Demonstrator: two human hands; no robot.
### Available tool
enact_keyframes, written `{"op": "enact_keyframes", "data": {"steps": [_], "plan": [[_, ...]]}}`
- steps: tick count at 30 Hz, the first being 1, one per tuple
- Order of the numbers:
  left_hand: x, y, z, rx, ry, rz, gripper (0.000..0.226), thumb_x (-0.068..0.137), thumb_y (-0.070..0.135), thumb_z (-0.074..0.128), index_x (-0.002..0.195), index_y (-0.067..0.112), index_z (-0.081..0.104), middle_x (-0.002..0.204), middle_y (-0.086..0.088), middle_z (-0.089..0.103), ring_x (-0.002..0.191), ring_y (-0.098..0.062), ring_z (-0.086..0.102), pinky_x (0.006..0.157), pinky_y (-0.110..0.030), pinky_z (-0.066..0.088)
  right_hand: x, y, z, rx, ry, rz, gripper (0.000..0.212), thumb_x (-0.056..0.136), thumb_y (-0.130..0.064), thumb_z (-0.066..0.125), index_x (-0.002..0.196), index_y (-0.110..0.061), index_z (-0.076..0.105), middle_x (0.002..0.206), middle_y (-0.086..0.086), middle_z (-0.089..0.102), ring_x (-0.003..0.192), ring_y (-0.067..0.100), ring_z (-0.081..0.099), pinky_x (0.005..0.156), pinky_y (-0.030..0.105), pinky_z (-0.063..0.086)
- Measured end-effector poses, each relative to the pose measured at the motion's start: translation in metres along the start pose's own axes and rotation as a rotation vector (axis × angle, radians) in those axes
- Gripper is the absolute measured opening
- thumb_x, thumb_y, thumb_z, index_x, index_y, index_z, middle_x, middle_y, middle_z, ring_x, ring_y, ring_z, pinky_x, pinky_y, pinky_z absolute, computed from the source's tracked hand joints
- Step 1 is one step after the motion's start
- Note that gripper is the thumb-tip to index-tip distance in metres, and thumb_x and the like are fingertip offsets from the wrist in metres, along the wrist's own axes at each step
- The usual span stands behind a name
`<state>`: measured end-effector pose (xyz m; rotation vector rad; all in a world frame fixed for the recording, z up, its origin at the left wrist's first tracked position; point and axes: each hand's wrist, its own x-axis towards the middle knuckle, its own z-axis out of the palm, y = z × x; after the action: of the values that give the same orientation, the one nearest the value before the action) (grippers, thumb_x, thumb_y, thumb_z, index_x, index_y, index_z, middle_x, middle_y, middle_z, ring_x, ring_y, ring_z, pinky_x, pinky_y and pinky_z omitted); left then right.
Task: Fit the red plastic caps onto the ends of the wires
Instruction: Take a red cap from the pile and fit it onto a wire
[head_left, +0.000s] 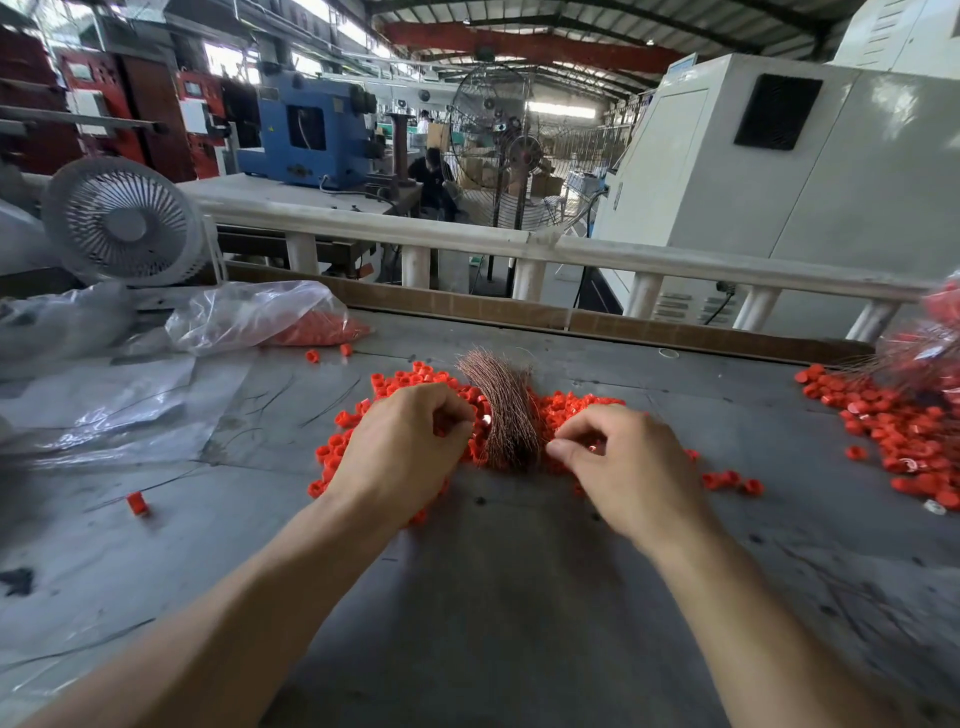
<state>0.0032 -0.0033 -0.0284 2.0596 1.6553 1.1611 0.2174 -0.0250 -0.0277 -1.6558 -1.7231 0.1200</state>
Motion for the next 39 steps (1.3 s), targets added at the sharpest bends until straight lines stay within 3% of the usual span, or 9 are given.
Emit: {"op": "enact_keyframes", "data": {"steps": [3,6,19,26,29,31,34,36,39], "plan": [[-0.002,-0.002,0.001,0.122,-0.056,0.052,0.008,0.082,0.038,0.078,0.082,0.034,0.071,0.072,0.021,0.063,0.077,-0.003,0.059,0.075,-0.024,0.041,-0.002,-0.005,0.006,0.013,-0.021,-0.035,0.014,0.082,-0.035,0.083,0.085,-0.026,0.073,0.084,-0.013,0.067,0.084,0.011,0.059,0.077,0.03,0.047],[-0.004,-0.002,0.004,0.26,-0.121,0.067,0.024,0.077,0.055,0.079,0.089,0.035,0.072,0.082,0.019,0.063,0.095,-0.009,0.054,0.091,-0.032,0.023,-0.004,-0.008,0.01,0.014,-0.018,-0.047,0.013,0.083,-0.035,0.082,0.083,-0.026,0.072,0.084,-0.014,0.065,0.084,0.011,0.058,0.078,0.031,0.048],[-0.003,0.001,0.002,0.377,-0.045,0.13,0.026,0.091,0.053,0.064,0.08,0.03,0.067,0.085,0.016,0.066,0.097,-0.01,0.049,0.086,-0.031,0.024,-0.005,-0.011,0.009,0.048,0.015,-0.087,0.009,0.089,-0.03,0.077,0.082,-0.026,0.072,0.082,-0.016,0.066,0.083,0.005,0.059,0.075,0.026,0.047],[-0.008,0.019,-0.006,0.299,0.148,0.28,0.026,0.092,0.043,0.064,0.073,0.026,0.066,0.077,0.012,0.062,0.087,-0.015,0.053,0.085,-0.034,0.035,-0.008,-0.023,0.011,0.255,-0.03,-0.153,0.016,0.089,-0.023,0.079,0.103,-0.029,0.075,0.097,-0.013,0.069,0.091,0.001,0.064,0.079,0.011,0.046],[-0.01,0.024,-0.007,0.189,0.164,0.329,0.021,0.09,0.038,0.068,0.073,0.027,0.065,0.075,0.014,0.061,0.083,-0.014,0.054,0.084,-0.035,0.039,-0.009,-0.029,0.011,0.387,-0.082,-0.197,0.013,0.091,-0.029,0.076,0.104,-0.027,0.077,0.098,-0.013,0.068,0.096,0.002,0.064,0.082,0.014,0.047],[-0.01,0.027,-0.007,0.108,0.158,0.325,0.019,0.09,0.035,0.07,0.073,0.027,0.066,0.074,0.015,0.059,0.082,-0.012,0.053,0.083,-0.034,0.04,-0.01,-0.032,0.011,0.465,-0.093,-0.196,0.016,0.09,-0.038,0.073,0.098,-0.025,0.078,0.096,-0.012,0.068,0.094,0.004,0.065,0.079,0.014,0.046],[-0.011,0.028,-0.008,-0.049,0.158,0.309,0.022,0.092,0.035,0.068,0.072,0.026,0.066,0.068,0.014,0.057,0.075,-0.008,0.054,0.072,-0.029,0.042,-0.008,-0.032,0.011,0.531,-0.071,-0.154,0.004,0.092,-0.02,0.074,0.093,-0.022,0.078,0.093,-0.008,0.071,0.09,0.007,0.067,0.079,0.019,0.05],[-0.01,0.026,-0.01,-0.128,0.142,0.256,0.031,0.096,0.042,0.062,0.072,0.023,0.064,0.067,0.007,0.058,0.068,-0.013,0.056,0.061,-0.028,0.043,-0.007,-0.03,0.011,0.596,-0.057,-0.092,0.013,0.094,-0.013,0.071,0.091,-0.025,0.076,0.091,-0.009,0.075,0.086,0.007,0.069,0.075,0.021,0.054],[-0.003,0.016,-0.017,0.032,0.137,0.119,0.036,0.097,0.047,0.06,0.071,0.022,0.06,0.062,0.006,0.057,0.063,-0.013,0.054,0.061,-0.035,0.039,-0.006,-0.03,0.005,0.849,0.026,0.018,0.017,0.1,-0.006,0.061,0.093,-0.017,0.071,0.093,0.0,0.078,0.088,0.016,0.075,0.061,0.024,0.059]]}}
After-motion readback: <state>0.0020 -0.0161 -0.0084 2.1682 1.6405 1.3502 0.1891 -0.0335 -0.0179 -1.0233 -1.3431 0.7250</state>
